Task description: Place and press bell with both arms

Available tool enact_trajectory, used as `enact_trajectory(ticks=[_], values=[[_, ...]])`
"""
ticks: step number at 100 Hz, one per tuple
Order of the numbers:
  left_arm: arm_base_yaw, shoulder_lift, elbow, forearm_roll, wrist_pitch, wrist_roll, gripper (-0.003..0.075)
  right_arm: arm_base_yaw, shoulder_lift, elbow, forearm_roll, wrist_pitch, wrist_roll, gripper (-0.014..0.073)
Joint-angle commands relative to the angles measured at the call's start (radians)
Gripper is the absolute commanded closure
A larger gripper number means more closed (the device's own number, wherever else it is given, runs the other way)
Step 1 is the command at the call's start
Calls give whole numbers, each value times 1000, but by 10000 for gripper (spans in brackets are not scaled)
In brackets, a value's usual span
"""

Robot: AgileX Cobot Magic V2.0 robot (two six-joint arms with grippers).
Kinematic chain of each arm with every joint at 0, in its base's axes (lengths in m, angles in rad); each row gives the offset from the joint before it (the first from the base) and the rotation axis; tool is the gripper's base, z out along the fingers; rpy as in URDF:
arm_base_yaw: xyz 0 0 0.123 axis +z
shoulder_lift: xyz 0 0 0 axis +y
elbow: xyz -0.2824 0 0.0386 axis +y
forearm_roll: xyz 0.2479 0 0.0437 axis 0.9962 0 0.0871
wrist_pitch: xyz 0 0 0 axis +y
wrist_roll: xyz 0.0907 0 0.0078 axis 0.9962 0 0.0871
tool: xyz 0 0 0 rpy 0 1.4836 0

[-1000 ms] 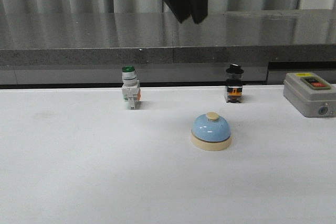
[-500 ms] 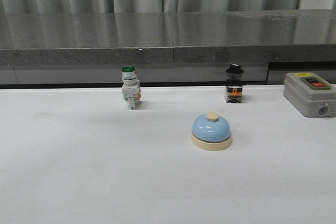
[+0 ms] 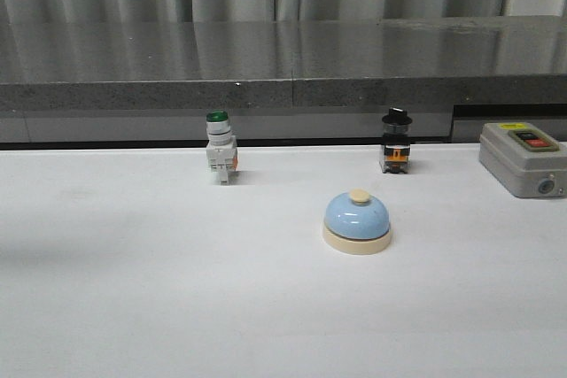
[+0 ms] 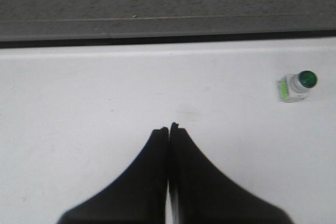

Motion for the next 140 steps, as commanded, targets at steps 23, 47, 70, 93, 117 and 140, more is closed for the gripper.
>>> enact_trajectory(ticks=[23, 47, 70, 93, 117, 140], values=[[136, -380, 371, -8, -267, -11, 741, -6, -12, -14, -4, -86, -6, 654], [146, -648, 625, -10, -386, -11, 741, -6, -12, -14, -4, -86, -6, 654], [135, -883, 827, -15, -464, -11, 741, -6, -12, -14, -4, -86, -6, 654], [111, -1108, 976, -49, -512, -11, 741, -6, -12, -14, -4, -86, -6, 654], [41, -1211, 1086, -171, -526, -15, 741, -6, -12, -14, -4, -86, -6, 654], [40, -1263, 1174, -200, -621, 126, 741, -6, -12, -14, -4, -86, -6, 654]])
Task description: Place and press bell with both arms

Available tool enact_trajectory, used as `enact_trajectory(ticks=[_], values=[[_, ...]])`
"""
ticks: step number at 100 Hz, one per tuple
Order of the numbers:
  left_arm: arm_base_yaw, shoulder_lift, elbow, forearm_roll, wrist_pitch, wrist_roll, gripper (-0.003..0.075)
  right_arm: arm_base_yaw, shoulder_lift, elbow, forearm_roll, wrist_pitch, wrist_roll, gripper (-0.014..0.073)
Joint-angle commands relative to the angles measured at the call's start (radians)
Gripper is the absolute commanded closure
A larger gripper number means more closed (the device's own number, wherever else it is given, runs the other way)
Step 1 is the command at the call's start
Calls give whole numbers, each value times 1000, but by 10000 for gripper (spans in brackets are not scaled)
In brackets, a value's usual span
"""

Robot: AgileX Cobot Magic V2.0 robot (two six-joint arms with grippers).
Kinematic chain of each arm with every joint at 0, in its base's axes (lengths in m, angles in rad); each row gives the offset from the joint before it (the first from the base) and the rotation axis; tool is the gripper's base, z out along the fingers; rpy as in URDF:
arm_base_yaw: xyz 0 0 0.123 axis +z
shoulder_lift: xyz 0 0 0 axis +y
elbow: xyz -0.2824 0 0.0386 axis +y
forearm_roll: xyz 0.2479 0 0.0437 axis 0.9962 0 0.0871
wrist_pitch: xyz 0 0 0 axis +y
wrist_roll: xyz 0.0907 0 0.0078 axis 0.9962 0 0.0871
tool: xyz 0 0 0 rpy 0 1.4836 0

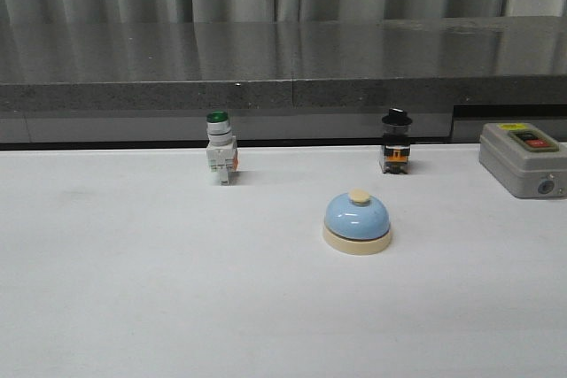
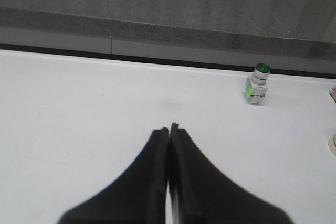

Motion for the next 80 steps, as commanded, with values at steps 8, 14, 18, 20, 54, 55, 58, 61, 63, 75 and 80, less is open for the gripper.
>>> enact_trajectory(ticks=[8, 14, 18, 20, 54, 55, 58, 61, 63, 75, 80], values=[[-6, -30, 34, -28, -194, 78, 741, -6, -12, -14, -4, -86, -6, 654], [-6, -44, 60, -28, -234, 78, 741, -6, -12, -14, -4, -86, -6, 654], [-6, -52, 75, -28, -262, 78, 741, -6, -12, -14, -4, -86, -6, 654], [-6, -55, 85, -28, -275, 80, 741, -6, -12, -14, -4, -86, -6, 654], [-22, -131, 310, 83, -670, 51, 741, -6, -12, -14, -4, -86, -6, 654], [-22, -134, 318, 86, -672, 51, 741, -6, -12, -14, -4, -86, -6, 654], [-22, -137, 333, 106, -677, 51, 741, -6, -12, -14, -4, -86, -6, 654], [-22, -143, 348, 123, -677, 51, 741, -6, -12, -14, -4, -86, -6, 654], [-22, -149, 360, 121, -677, 51, 741, -6, -12, -14, -4, -86, -6, 654], [-22, -198, 441, 102, -711, 50, 741, -6, -12, -14, -4, -86, -6, 654], [-22, -198, 445, 91, -670, 48, 741, -6, -11, -14, -4, -86, -6, 654]])
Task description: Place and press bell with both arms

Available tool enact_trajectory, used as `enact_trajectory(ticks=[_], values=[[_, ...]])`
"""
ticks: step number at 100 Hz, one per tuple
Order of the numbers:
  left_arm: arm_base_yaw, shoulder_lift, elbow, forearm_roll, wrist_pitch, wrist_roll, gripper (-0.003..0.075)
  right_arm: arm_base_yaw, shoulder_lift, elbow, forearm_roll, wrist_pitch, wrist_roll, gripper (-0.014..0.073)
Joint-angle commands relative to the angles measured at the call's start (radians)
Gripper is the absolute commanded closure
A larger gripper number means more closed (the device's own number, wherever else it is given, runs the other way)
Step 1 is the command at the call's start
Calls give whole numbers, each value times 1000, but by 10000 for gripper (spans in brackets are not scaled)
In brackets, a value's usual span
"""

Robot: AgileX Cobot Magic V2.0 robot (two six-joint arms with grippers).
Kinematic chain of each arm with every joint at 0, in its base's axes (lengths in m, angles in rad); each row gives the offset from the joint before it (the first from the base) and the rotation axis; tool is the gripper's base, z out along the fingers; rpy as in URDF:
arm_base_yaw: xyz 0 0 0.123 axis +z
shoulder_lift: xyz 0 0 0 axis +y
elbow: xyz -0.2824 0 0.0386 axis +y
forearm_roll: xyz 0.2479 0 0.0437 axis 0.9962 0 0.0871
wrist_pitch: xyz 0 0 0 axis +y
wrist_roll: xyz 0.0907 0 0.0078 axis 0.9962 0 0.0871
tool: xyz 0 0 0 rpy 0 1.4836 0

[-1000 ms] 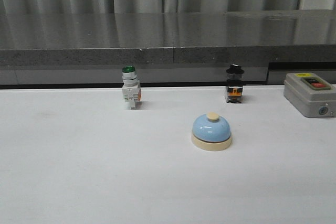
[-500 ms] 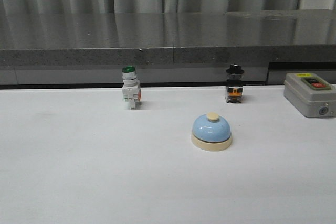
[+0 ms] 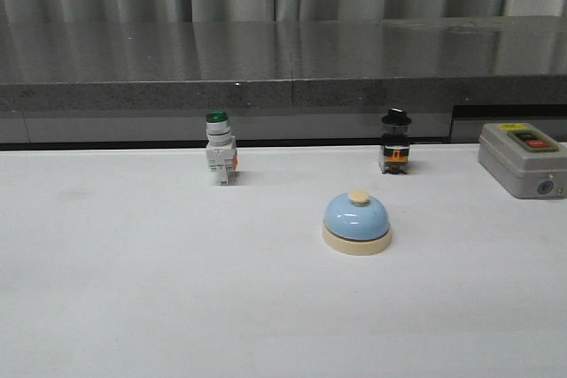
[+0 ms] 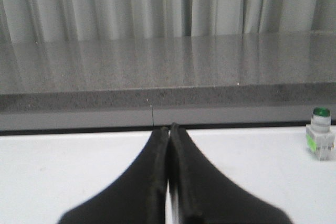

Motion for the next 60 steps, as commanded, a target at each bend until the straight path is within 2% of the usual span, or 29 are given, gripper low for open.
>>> enact_trajectory(ticks=[1, 60], values=[[-7, -28, 36, -18, -54, -14, 741, -6, -11, -14, -4, -84, -6, 654], [-7, -30, 42, -18, -53, -14, 741, -6, -11, -14, -4, -84, -6, 654]])
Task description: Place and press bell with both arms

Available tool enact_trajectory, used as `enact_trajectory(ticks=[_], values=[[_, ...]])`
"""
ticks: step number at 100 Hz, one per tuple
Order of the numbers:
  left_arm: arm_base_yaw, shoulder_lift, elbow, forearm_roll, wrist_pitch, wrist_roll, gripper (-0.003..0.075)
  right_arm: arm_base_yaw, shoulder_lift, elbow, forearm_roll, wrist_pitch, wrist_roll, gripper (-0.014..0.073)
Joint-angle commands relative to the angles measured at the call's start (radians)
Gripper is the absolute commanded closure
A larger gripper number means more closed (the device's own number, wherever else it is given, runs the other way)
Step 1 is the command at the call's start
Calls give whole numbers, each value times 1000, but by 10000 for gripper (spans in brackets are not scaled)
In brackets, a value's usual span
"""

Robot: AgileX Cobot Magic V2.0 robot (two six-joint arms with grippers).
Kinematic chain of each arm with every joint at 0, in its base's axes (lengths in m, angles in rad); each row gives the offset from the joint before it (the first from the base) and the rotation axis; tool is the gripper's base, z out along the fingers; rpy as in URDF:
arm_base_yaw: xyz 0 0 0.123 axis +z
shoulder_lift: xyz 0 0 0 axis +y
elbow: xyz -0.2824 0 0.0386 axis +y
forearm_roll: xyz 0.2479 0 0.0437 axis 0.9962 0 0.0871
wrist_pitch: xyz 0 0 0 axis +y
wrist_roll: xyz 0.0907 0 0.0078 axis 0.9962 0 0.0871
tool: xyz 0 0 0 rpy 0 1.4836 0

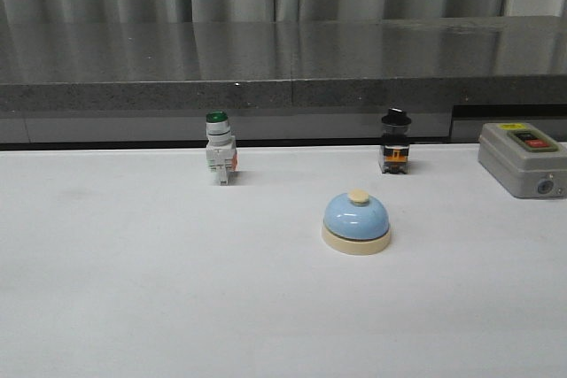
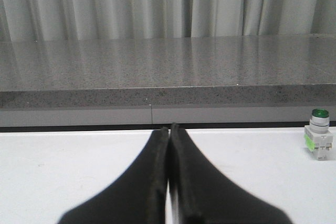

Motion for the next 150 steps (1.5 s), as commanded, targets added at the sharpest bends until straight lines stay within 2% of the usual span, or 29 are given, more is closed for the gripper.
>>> enact_trajectory(ticks=[1, 75, 98, 115, 134, 150], values=[[-7, -30, 42, -9, -71, -11, 741, -6, -11, -14, -4, -84, -6, 654], [-7, -30, 42, -9, -71, -11, 741, -6, -11, -17, -5, -129, -6, 654], [-7, -30, 42, -9, -71, -11, 741, -6, 10, -131, -94, 51, -6, 654], [-7, -30, 42, -9, -71, -11, 741, -6, 137, -254, -107, 107, -6, 654], [-7, -30, 42, -9, -71, -11, 741, -5, 361, -415, -90, 146, -5, 654], [-7, -30, 42, -9, -71, -11, 741, -4, 554, -580, -67, 280, -5, 654]])
